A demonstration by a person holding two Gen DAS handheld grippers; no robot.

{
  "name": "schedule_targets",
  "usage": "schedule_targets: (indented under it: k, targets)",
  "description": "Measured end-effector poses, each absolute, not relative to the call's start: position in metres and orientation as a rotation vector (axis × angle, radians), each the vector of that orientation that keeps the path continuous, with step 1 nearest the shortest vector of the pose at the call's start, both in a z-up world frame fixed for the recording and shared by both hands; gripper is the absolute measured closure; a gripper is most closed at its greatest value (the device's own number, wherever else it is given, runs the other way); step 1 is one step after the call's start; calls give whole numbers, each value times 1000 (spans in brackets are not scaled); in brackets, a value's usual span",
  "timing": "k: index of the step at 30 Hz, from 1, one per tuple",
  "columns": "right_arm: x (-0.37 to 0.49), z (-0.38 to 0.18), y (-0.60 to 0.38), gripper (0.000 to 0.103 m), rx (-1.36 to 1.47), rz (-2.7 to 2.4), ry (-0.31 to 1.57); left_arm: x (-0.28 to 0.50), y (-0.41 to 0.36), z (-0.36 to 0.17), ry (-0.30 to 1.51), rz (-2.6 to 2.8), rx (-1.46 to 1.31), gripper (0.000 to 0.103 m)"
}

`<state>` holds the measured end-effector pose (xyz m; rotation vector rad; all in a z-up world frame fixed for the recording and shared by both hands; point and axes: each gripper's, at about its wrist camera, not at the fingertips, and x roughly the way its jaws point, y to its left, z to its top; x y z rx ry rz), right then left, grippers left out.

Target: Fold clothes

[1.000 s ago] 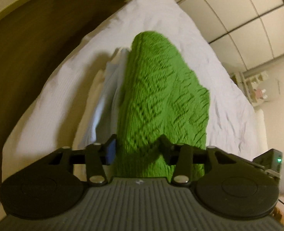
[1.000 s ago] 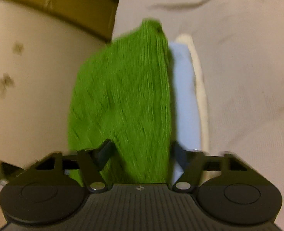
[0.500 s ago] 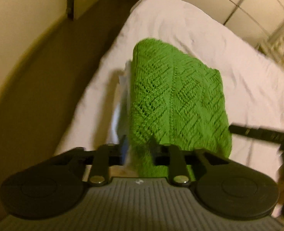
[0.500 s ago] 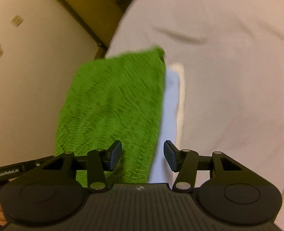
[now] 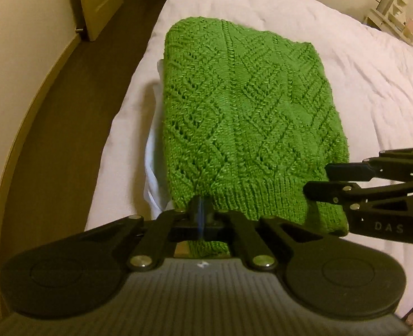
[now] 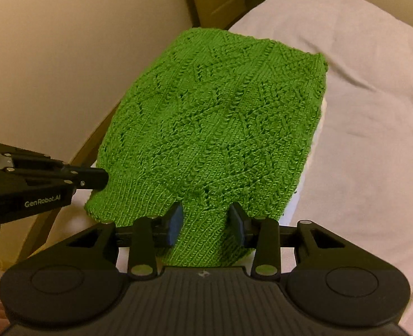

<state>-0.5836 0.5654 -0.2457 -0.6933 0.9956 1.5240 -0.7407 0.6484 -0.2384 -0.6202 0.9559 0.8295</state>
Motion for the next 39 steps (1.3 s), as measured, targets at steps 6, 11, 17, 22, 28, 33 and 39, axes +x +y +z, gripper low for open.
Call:
schedule_targets:
  k: [6, 11, 17, 22, 28, 33, 39]
  targets:
    - [-591, -234, 557, 60, -740, 1556, 939, -736, 646, -233, 973, 859, -620, 103]
    - [-570, -212, 545, 51, -629, 1554, 1021, -739, 642, -214, 965, 912, -671, 101]
    - [-557, -190, 519, 22, -618, 1497, 1070, -749, 625, -180, 979, 967, -729, 87]
    - [-550, -184, 509, 14, -582, 1466, 1095, -749, 597, -150, 972, 1000, -705, 80]
    - [-548, -149, 485, 14, -556, 1473, 1074, -737, 563, -109, 980, 1029, -643, 70]
    - [-537, -112, 461, 13, -498, 1484, 1028, -727, 542, -80, 937, 1040, -601, 65]
    - [-525, -92, 444, 13, -424, 1499, 1023, -716, 518, -58, 902, 1066, -570, 56]
